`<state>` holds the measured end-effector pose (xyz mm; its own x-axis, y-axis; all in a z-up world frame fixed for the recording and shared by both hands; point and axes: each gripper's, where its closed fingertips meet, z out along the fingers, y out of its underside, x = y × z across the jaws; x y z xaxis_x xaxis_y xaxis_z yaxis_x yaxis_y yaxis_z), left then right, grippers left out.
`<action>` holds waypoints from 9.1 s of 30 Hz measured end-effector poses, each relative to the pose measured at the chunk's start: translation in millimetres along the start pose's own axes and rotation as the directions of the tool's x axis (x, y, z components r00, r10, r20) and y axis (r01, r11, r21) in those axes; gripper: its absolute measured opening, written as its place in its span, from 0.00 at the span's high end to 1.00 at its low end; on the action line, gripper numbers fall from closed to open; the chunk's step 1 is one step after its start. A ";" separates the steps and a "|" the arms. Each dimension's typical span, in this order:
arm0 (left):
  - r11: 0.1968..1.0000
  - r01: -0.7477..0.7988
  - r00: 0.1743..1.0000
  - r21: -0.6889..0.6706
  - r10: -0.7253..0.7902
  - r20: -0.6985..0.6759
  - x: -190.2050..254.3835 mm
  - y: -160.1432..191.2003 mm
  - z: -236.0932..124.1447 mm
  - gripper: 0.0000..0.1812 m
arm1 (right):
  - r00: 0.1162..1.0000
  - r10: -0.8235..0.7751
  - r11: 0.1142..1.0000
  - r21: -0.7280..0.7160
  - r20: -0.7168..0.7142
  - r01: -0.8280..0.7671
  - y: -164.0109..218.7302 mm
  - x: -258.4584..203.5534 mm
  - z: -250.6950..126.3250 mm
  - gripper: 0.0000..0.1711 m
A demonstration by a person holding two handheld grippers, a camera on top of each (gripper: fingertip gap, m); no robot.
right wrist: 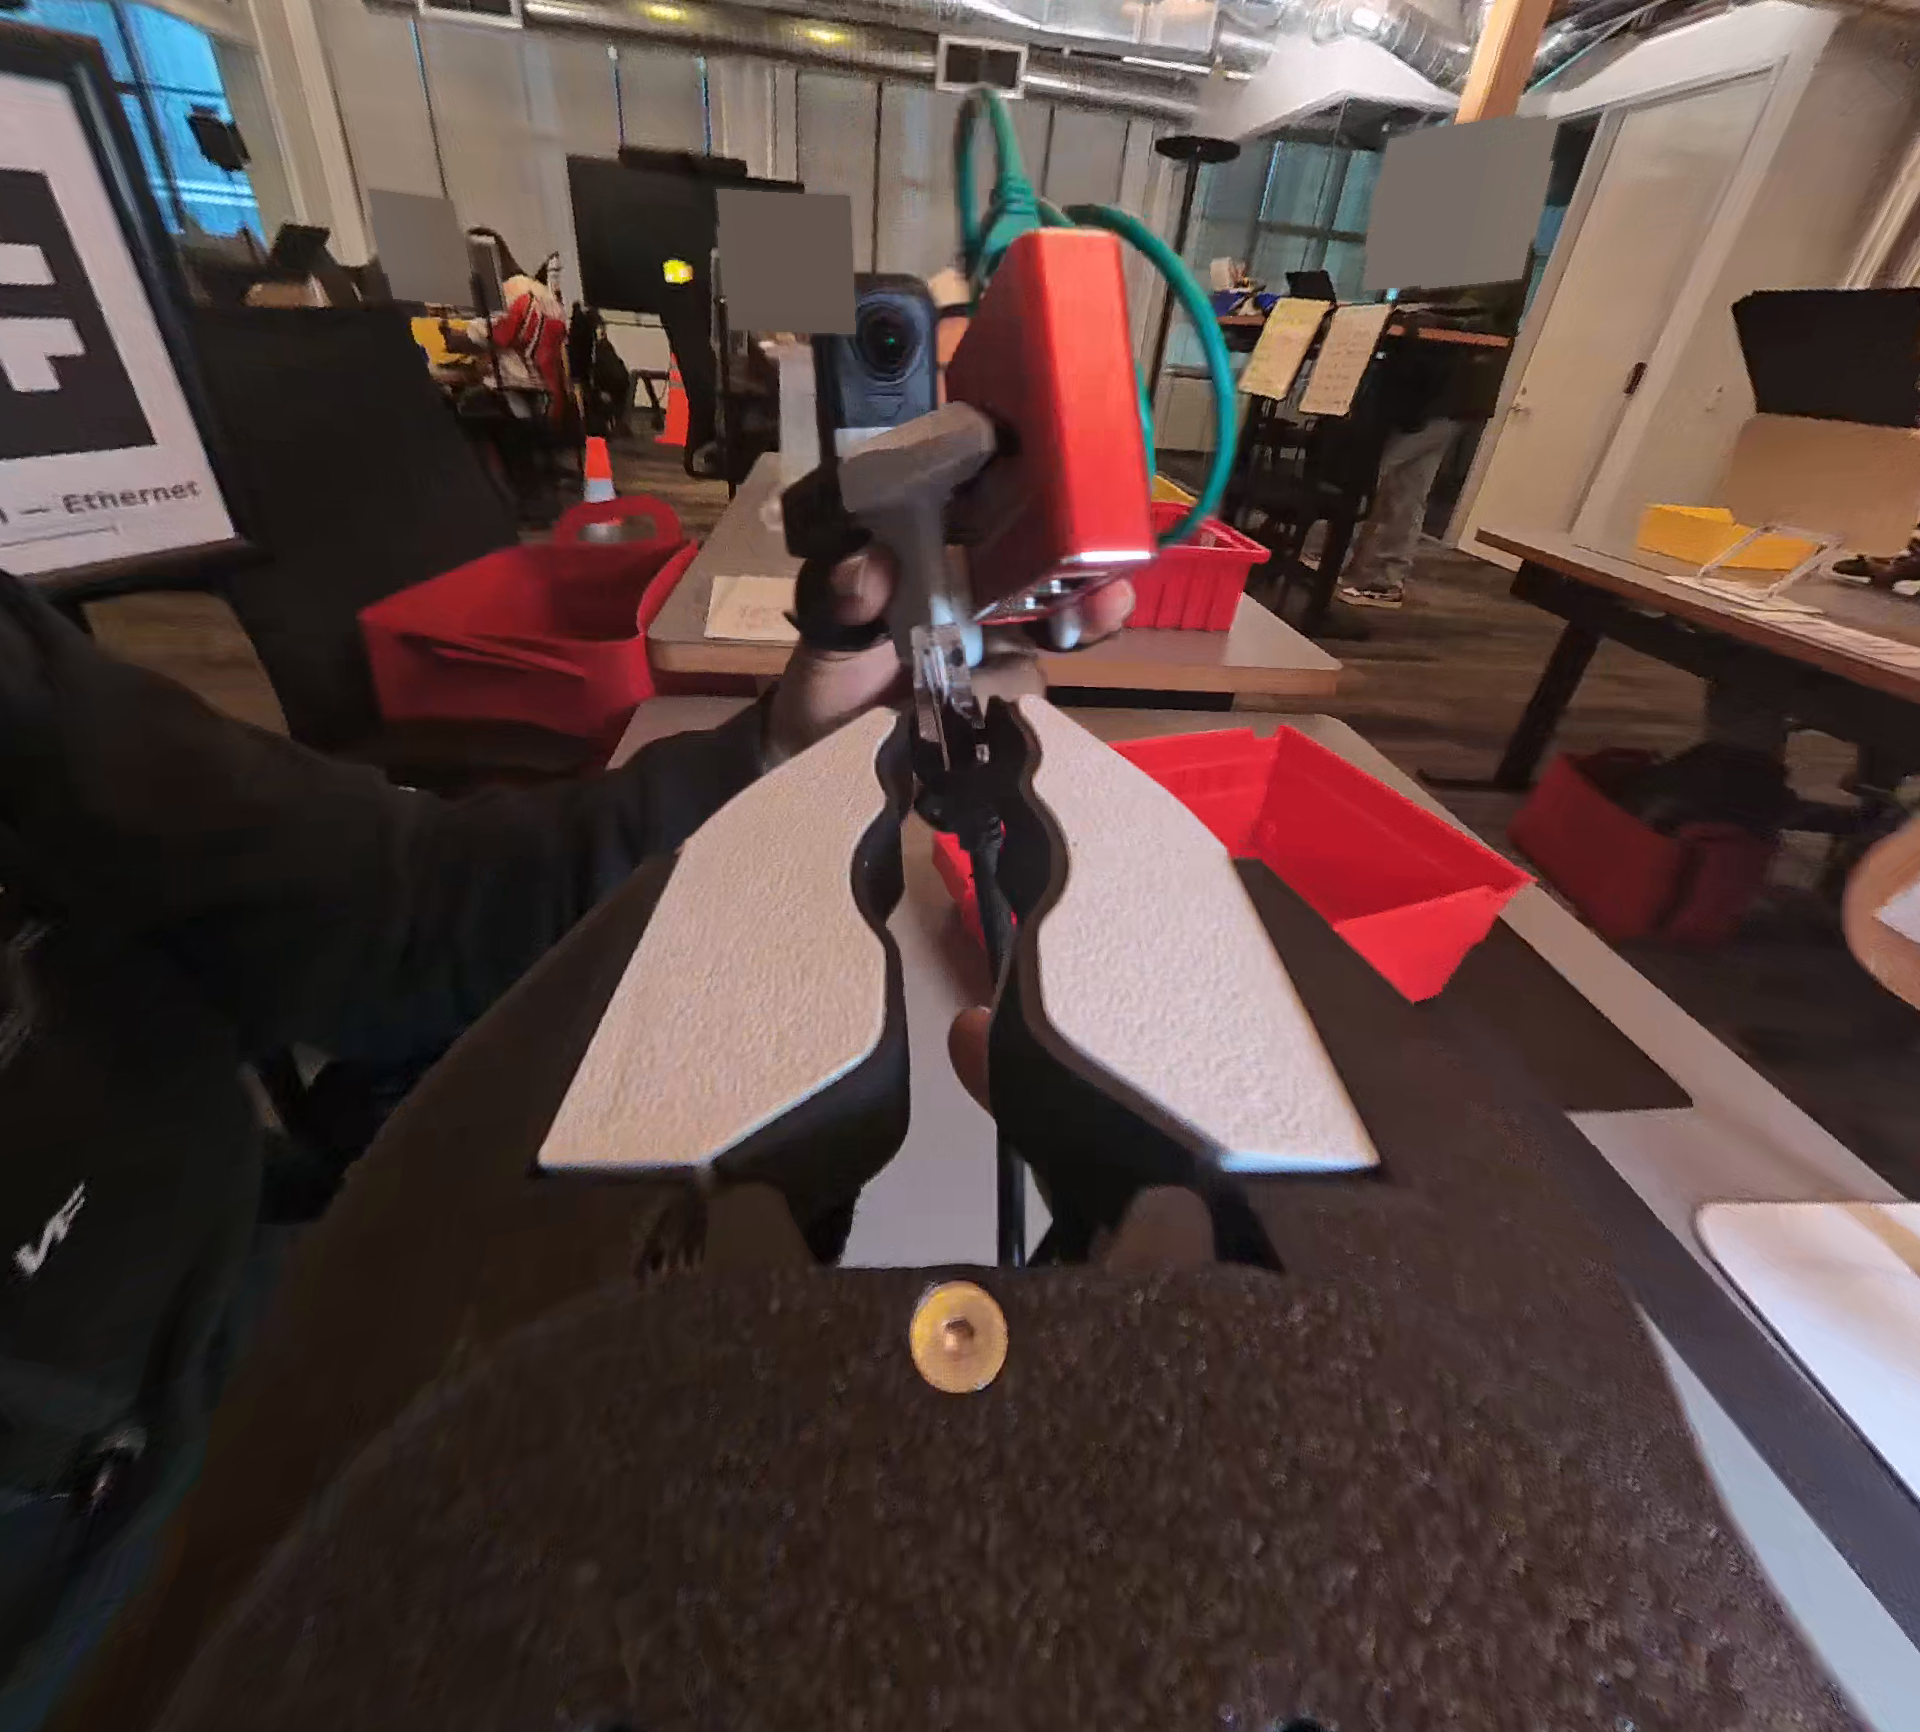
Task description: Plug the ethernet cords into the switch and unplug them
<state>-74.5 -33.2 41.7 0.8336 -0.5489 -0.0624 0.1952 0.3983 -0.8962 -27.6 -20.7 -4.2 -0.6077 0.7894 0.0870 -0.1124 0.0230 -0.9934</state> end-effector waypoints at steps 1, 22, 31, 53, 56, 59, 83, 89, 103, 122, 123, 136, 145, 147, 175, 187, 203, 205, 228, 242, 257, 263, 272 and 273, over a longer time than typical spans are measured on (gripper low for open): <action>1.000 0.003 1.000 0.002 -0.003 0.028 -6.6 -0.5 -3.6 0.85 | 1.000 -0.005 1.000 0.000 -0.029 0.005 0.3 7.0 -7.1 0.92; 0.939 -0.005 0.988 -0.343 0.057 0.141 -32.9 75.1 8.6 0.85 | 0.809 -0.033 0.999 -0.026 -0.587 0.023 22.1 169.3 -154.1 0.92; 0.933 0.017 0.987 -0.359 0.043 0.158 -42.4 82.3 2.4 0.85 | 0.434 -0.021 0.932 -0.174 -0.901 -0.317 118.9 244.3 -279.0 0.90; 0.842 0.095 0.986 -0.532 -0.006 0.167 -44.1 131.1 5.9 0.85 | 0.840 -0.290 0.282 -0.880 -0.458 -0.382 221.4 97.6 -225.1 0.72; 0.837 0.078 0.988 -0.541 0.008 0.155 -38.8 129.4 7.7 0.85 | 0.788 -0.389 0.168 -0.877 -0.478 -0.449 261.8 104.2 -235.4 0.71; 0.839 0.049 0.990 -0.542 0.031 0.138 -32.0 122.1 7.6 0.85 | 0.770 -0.438 0.153 -0.882 -0.464 -0.445 267.0 117.8 -236.4 0.89; 0.764 0.076 0.993 -0.641 -0.001 0.116 -32.2 157.3 4.4 0.85 | 0.887 -0.182 0.733 -0.660 -0.424 -0.166 125.7 126.4 -127.8 0.75; 0.557 0.051 0.996 -0.829 -0.089 0.001 -8.6 198.4 -18.5 0.85 | 0.991 -0.081 0.846 -0.533 -0.109 0.011 93.2 61.8 -40.8 0.74; 0.713 0.041 0.973 -0.700 -0.186 -0.133 9.6 164.4 -13.0 0.83 | 0.994 0.086 0.984 -0.161 0.067 -0.075 91.7 32.3 -22.3 0.85; 0.884 0.108 0.993 -0.455 -0.076 0.086 -31.1 84.6 -9.4 0.84 | 0.979 -0.009 0.998 -0.058 -0.205 -0.002 56.3 69.2 -50.1 0.85; 0.854 0.097 0.994 -0.511 -0.063 0.084 -31.6 87.6 -16.8 0.84 | 0.969 -0.088 0.991 -0.115 -0.230 0.063 52.9 67.2 -51.4 0.85; 0.491 -0.163 0.983 -0.856 0.003 -0.185 23.9 149.2 -36.8 0.84 | 0.969 -0.247 0.779 -0.588 0.030 0.217 144.8 20.6 -7.0 0.87; 0.571 -0.167 0.979 -0.804 0.001 -0.203 28.1 140.0 -25.1 0.84 | 0.992 -0.030 0.917 -0.391 0.123 0.076 135.4 -1.2 6.4 0.83; 0.607 -0.154 0.975 -0.780 -0.037 -0.221 35.0 136.0 -20.3 0.84 | 0.993 -0.081 0.914 -0.392 0.083 0.107 137.6 4.0 9.7 0.83; 0.949 -0.032 0.998 -0.315 0.014 -0.057 24.3 69.6 33.7 0.84 | 0.980 0.198 0.979 0.050 0.023 -0.199 49.4 10.7 4.8 0.91; 0.907 -0.151 0.988 -0.394 0.125 -0.092 28.2 73.5 27.9 0.84 | 0.973 0.232 0.972 0.028 0.002 -0.232 60.3 13.2 17.4 0.91; 0.998 0.022 0.982 0.060 -0.010 -0.190 40.3 26.0 24.9 0.84 | 0.960 0.272 0.938 0.201 0.071 -0.281 35.0 0.2 26.5 0.92; 0.995 0.029 0.979 0.099 -0.009 -0.202 41.6 22.0 22.0 0.84 | 0.984 0.179 0.971 0.160 0.007 -0.177 34.1 -0.5 27.7 0.92; 0.997 -0.069 0.992 0.033 0.065 0.105 -15.9 -18.7 -15.8 0.84 | 1.000 0.003 0.995 0.104 0.004 -0.004 -13.2 5.5 -5.6 0.92; 0.959 0.006 0.966 -0.282 0.067 0.248 -51.8 52.9 -8.2 0.84 | 0.883 -0.174 0.857 -0.508 -0.437 -0.083 22.6 191.2 -119.3 0.92; 0.958 -0.014 0.956 -0.285 0.097 0.278 -61.7 48.2 -17.8 0.84 | 0.805 -0.175 0.646 -0.684 -0.566 -0.341 130.1 200.2 -209.5 0.92; 0.955 0.045 0.968 -0.292 0.030 0.247 -55.5 65.1 -6.2 0.84 | 0.710 -0.270 0.531 -0.715 -0.651 -0.454 134.8 223.3 -240.3 0.92; 0.927 0.067 0.968 -0.370 0.029 0.247 -60.3 91.0 -6.9 0.85 | 0.628 -0.337 0.665 -0.649 -0.702 -0.369 137.6 267.0 -224.3 0.68; 0.925 0.086 0.967 -0.370 0.011 0.254 -63.3 94.7 -7.5 0.84 | 0.620 -0.369 0.710 -0.641 -0.692 -0.293 119.3 260.5 -211.7 0.68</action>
<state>-112.7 33.7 -42.5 0.9396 -0.3397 0.0413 0.0616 0.0492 -0.9969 -32.9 317.6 -115.9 0.2086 0.9057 0.3690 0.6021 0.1784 -0.7783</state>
